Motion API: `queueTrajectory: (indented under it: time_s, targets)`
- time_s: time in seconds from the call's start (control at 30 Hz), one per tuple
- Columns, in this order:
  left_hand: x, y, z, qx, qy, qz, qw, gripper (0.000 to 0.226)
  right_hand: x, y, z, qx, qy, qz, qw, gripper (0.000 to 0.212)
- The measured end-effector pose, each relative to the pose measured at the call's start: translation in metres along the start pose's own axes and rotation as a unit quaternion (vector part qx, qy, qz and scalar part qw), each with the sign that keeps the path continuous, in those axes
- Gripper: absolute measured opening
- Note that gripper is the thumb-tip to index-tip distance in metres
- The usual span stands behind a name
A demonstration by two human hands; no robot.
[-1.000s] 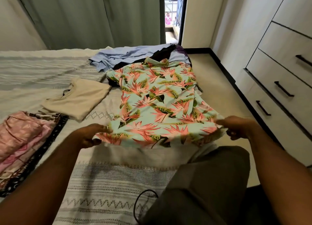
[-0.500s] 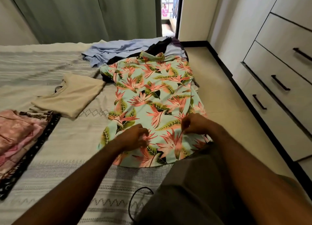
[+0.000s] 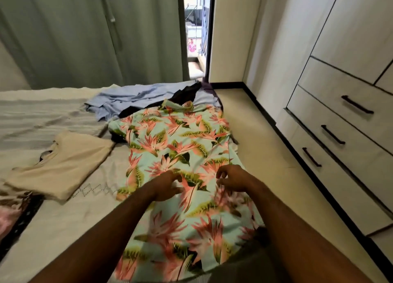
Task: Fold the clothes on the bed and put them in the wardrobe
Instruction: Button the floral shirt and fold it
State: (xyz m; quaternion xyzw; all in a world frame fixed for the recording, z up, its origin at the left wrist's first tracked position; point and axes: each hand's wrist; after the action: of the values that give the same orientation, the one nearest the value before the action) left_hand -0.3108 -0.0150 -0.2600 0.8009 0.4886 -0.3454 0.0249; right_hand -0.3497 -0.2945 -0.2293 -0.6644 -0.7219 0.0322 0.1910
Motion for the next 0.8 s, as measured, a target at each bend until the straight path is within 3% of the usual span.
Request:
queueTrajectory:
  time_s: [0.2,0.33,0.4,0.5,0.6,0.67,0.73,0.8]
  targets:
    - [-0.012,0.104,-0.024,0.002,0.039,-0.001,0.999,0.059,-0.069,0.058,-0.027,-0.065,0.078,0.115,0.988,0.024]
    - [-0.021,0.175,-0.042,-0.018,-0.007,-0.025,1.0,0.078,-0.111,0.109,-0.032,-0.065,0.173,0.204,0.961,0.021]
    - [-0.029,0.204,-0.049,-0.025,0.003,-0.023,0.999,0.084,-0.122,0.135,-0.033,-0.051,0.229,0.266,0.935,0.038]
    - [-0.042,0.252,-0.059,-0.027,0.038,-0.01,0.999,0.098,-0.137,0.185,-0.019,0.012,0.365,0.349,0.863,0.071]
    - [-0.055,0.302,-0.062,-0.006,0.036,0.007,0.999,0.105,-0.15,0.222,-0.001,0.014,0.495,0.381,0.781,0.08]
    - [-0.054,0.327,-0.064,0.003,0.051,0.006,0.999,0.112,-0.156,0.236,0.009,0.02,0.569,0.37,0.735,0.074]
    - [-0.043,0.341,-0.066,0.016,0.069,-0.022,0.997,0.126,-0.153,0.249,0.009,0.016,0.615,0.319,0.721,0.064]
    - [-0.025,0.349,-0.068,0.032,0.072,-0.047,0.996,0.135,-0.161,0.27,0.015,0.0,0.62,0.285,0.731,0.072]
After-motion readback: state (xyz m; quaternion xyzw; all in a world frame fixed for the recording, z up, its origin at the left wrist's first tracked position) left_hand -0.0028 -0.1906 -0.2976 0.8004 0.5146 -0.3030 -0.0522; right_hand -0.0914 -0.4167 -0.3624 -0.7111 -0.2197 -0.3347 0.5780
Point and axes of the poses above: each hand's wrist, its own y-axis towards the middle knuckle, its own z-axis out of the palm, x = y × z, and after that the axes turned 14 degrees about -y, right-handed
